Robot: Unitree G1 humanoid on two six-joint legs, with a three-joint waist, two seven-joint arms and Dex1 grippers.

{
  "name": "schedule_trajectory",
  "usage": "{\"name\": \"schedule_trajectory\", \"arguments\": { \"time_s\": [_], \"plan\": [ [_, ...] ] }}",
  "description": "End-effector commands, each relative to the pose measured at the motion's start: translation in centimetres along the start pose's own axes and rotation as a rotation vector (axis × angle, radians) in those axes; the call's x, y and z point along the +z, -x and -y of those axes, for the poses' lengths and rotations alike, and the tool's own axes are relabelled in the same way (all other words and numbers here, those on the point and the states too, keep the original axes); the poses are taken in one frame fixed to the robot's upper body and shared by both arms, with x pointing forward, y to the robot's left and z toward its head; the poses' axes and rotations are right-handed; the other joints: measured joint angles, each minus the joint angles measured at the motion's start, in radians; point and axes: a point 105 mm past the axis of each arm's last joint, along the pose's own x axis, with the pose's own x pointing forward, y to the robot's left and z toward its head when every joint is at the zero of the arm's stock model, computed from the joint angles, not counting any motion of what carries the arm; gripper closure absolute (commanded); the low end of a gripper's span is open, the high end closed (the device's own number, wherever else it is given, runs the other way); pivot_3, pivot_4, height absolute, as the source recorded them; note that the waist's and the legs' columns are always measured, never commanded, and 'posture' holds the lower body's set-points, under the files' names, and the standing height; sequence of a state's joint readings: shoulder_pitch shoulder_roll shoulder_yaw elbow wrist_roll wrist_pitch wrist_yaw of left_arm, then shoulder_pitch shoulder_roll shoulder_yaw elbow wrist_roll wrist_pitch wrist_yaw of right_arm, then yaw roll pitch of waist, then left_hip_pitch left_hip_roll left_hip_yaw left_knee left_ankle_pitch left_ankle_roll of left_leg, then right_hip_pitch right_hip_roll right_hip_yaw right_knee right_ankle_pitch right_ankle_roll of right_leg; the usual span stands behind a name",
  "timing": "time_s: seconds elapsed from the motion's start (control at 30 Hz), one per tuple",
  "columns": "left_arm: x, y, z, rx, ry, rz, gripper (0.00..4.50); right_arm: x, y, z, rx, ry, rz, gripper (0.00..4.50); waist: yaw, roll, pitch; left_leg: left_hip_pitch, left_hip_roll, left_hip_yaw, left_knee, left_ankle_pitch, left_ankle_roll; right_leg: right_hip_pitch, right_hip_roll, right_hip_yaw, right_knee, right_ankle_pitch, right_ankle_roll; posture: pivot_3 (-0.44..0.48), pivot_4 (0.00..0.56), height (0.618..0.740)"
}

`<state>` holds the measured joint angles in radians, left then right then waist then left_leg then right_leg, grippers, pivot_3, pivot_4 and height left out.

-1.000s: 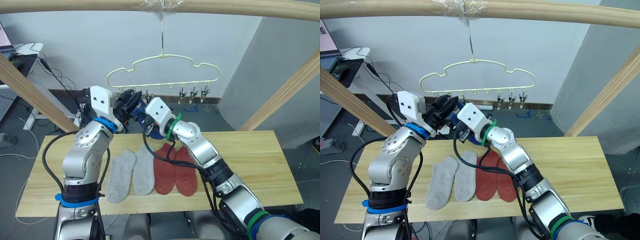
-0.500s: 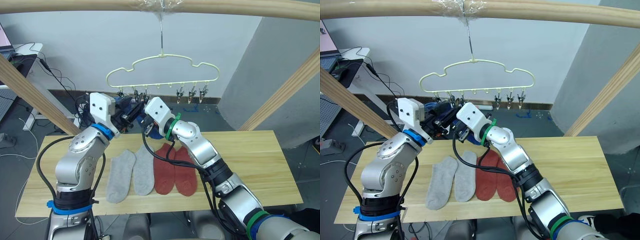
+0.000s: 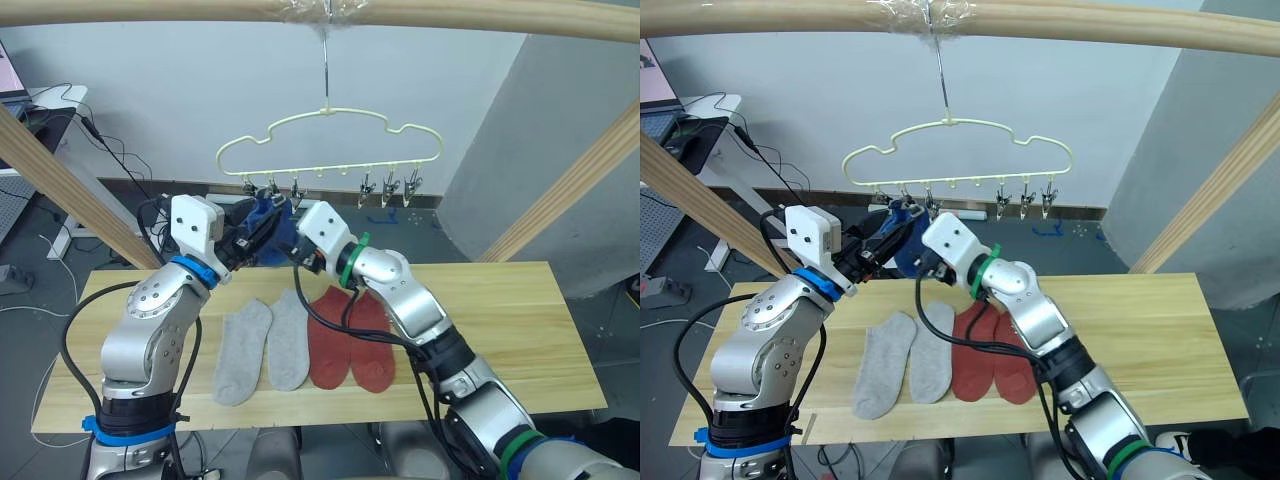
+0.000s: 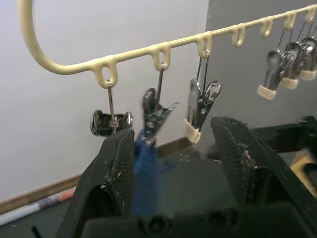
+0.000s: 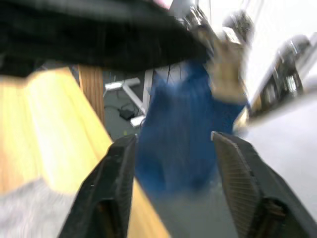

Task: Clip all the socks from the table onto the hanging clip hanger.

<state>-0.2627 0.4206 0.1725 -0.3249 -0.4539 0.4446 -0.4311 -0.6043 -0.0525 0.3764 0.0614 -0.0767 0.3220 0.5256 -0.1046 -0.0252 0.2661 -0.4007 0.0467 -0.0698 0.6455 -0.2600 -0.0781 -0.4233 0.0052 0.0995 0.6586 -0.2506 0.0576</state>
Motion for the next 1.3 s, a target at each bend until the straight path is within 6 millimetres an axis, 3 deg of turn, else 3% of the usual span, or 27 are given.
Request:
{"name": "schedule_trajectory", "arguments": {
  "time_s": [0.03, 0.2, 0.37, 0.8, 1.3],
  "plan": [
    [1.1, 0.2, 0.9, -0.002, -0.068, 0.061, 1.77, 1.6, 2.7, 0.4, 0.025, 0.024, 0.046, 2.00, 0.002, 0.000, 0.000, 0.000, 0.000, 0.000, 0.000, 0.000, 0.000, 0.000, 0.000, 0.000, 0.000, 0.000, 0.000, -0.099, 0.258, 0.740],
    [0.9, 0.2, 1.8, 0.008, -0.116, 0.101, 1.77, 2.2, 7.8, 1.5, 0.072, 0.057, 0.024, 2.00, 0.006, 0.000, 0.000, 0.000, 0.000, 0.000, 0.000, 0.000, 0.000, 0.000, 0.000, 0.000, 0.000, 0.000, 0.000, -0.115, 0.262, 0.740],
    [0.0, -0.4, 3.0, 0.034, -0.109, 0.129, 1.77, 3.7, 11.5, 3.6, 0.082, 0.085, 0.005, 2.00, 0.005, 0.000, 0.001, 0.000, 0.000, 0.001, 0.001, 0.000, 0.000, 0.001, 0.000, 0.001, 0.000, -0.001, 0.001, -0.144, 0.267, 0.740],
    [-1.0, -3.3, 3.9, 0.132, -0.102, 0.171, 1.77, 4.2, 12.4, 4.0, 0.070, 0.073, -0.010, 2.00, -0.005, 0.000, 0.001, 0.000, -0.001, 0.001, 0.001, 0.000, 0.000, 0.001, 0.001, 0.001, -0.001, -0.001, 0.001, -0.162, 0.271, 0.740],
    [0.9, -5.1, 4.2, 0.178, -0.104, 0.253, 1.77, 4.2, 12.6, 4.1, 0.071, 0.068, -0.006, 2.00, -0.007, -0.001, 0.001, 0.000, -0.001, 0.001, 0.000, 0.000, 0.000, 0.001, 0.001, 0.001, -0.001, 0.000, 0.000, -0.176, 0.272, 0.740]
  ]
}}
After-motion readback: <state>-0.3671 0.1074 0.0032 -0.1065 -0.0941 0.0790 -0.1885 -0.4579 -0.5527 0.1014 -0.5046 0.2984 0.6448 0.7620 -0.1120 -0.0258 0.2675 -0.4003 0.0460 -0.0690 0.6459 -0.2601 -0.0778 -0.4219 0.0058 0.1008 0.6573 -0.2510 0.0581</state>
